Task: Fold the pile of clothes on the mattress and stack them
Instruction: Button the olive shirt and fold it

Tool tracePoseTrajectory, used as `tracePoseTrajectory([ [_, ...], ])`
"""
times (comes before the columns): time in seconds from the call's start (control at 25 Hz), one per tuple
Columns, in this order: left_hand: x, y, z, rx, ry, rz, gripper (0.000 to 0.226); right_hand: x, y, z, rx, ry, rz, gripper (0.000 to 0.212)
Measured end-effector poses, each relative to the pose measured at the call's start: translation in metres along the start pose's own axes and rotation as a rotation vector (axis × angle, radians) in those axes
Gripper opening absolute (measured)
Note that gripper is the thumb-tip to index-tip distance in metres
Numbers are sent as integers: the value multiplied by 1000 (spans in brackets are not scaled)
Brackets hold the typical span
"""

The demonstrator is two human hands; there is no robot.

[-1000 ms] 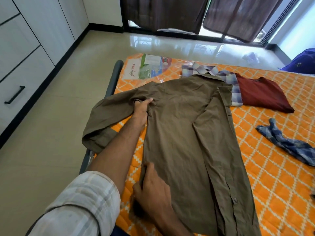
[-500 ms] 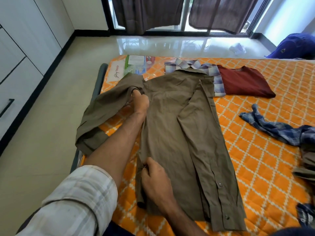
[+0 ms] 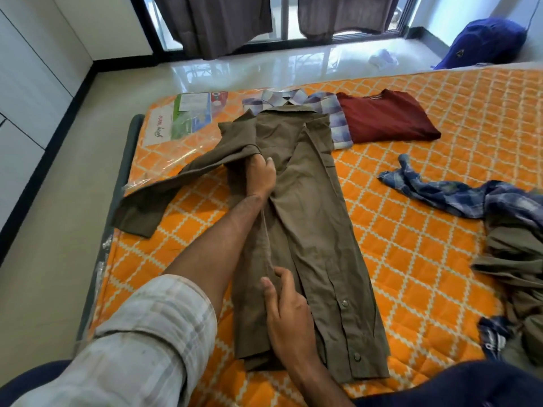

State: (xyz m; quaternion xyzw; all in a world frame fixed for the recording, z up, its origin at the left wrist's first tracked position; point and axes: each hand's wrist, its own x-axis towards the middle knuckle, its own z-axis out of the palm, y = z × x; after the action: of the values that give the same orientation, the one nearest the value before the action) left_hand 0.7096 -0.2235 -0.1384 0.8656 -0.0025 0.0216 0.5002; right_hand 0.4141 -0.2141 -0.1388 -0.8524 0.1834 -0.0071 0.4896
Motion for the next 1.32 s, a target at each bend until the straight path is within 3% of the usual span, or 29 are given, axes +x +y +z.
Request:
tracePoseTrajectory([
  [0.28,-10,-30,20,277,-90,49,50,2,30,-8,-127,-137,103,30],
  [0.52,-21,-41,-2,410,-175,106,63,-3,31,-9,-174,-190,32,67],
  [0.64,-51,-66,-31,580,-285,294,77,-8,38,-14,-219,-303,15,85],
  [0.76,-97,-94,-63,763,-392,485,74,-16,35,-17,-606,-275,-199,87],
  [0.84,-111,-108,-80,826,-517,532,74,-10,36,-14,-861,-170,-470,76],
  [0.92,-109,-110,-101,852,-577,581,70,-1,27,-15,-944,-206,-581,56],
  [1.0,-93,-104,-127,868,-432,706,60,12,12,-16,-927,-254,-527,36],
  [1.08,-71,-94,-154,894,-218,704,52,33,0,-14,-868,-210,-497,26],
  [1.2,-31,-94,-193,955,-90,436,68,72,-20,-5,-544,-283,-382,22],
  [1.32,8,-111,-215,999,-108,244,73,110,-29,16,-381,-381,-328,25],
])
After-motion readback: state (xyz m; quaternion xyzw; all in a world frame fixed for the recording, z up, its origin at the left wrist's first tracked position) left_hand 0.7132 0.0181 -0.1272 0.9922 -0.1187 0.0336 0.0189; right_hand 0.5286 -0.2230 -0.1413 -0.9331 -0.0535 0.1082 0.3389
